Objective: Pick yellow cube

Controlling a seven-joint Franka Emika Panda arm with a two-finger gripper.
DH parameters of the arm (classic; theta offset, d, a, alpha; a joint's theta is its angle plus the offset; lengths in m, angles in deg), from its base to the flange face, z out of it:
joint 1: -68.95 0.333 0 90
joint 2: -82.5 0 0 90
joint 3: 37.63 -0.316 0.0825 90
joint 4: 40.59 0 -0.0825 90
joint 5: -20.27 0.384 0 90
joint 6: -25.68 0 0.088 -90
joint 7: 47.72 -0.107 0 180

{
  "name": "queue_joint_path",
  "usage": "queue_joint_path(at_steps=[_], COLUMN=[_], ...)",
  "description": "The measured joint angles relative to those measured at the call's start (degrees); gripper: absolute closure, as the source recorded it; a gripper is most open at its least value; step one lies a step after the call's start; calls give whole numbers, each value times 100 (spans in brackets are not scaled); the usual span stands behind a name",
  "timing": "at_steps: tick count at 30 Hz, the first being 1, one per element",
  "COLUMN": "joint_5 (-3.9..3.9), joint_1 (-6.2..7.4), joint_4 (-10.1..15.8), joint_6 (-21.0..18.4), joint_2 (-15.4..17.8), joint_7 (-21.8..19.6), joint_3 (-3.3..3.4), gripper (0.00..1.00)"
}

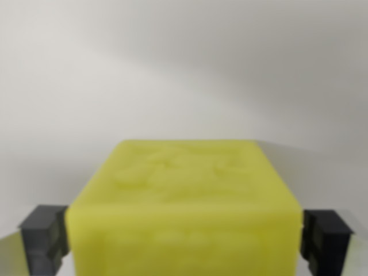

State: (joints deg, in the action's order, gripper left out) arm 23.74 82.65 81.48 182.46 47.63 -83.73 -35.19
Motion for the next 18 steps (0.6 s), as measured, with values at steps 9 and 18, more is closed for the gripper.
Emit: queue_joint_path(at_steps=[9,18], joint_5=[1,-22], joint_1=[0,-2], joint_4=[5,66], joint_6=[-8,-142], joint_2=[14,212], joint_7=[0,-21], joint_3=[0,3], gripper=[100,100])
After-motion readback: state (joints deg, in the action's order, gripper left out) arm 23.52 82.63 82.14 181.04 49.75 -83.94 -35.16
